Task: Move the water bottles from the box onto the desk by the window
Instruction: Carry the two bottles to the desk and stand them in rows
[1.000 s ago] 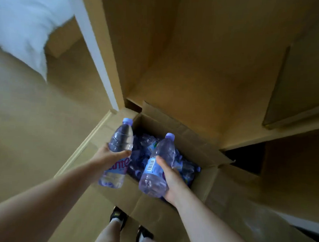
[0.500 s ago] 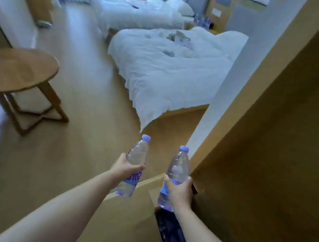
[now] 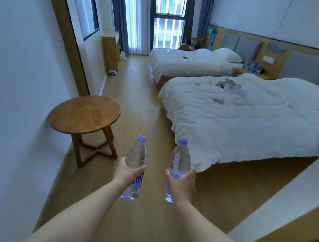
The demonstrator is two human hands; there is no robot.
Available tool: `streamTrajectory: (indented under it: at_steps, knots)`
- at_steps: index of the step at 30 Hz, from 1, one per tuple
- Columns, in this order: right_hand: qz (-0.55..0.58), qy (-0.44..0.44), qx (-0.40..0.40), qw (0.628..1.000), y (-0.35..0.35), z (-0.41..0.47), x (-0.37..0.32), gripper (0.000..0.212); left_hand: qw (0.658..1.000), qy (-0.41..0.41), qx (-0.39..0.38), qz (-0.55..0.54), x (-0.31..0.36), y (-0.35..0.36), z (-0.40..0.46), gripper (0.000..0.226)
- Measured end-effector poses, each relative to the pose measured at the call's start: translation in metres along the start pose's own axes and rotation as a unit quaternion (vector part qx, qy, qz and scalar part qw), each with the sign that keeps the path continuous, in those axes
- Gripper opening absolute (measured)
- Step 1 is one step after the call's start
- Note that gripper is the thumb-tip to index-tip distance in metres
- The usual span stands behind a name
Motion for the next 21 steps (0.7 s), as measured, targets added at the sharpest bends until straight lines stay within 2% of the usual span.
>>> streamTrajectory:
  at_steps: [7,15,21]
  knots:
    - [-0.020,-0.066,-0.035,0.997,0.064,0.079,-0.073,0.079,0.999,0.007,0.035,0.006,0.022,-0.019,0.108,0.071]
    - [-0.016,-0.118,-0.059,0.991,0.133,0.199,-0.170,0.072,0.995,0.033,0.089,-0.006,0.078,-0.027,0.247,0.065]
    - [-0.002,-0.115,-0.072,0.991,0.186,0.267,-0.230,0.080,0.994,0.037,0.107,-0.013,0.110,-0.031,0.327,0.062]
Point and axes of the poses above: each hand's wrist, its own z-axis towards the middle knuckle, its own y-axis out of the palm, x = y × z, the point moved 6 cm from there along z, towards the middle knuckle, and after that the axes turned 8 degrees about y, right-handed, at the moved point
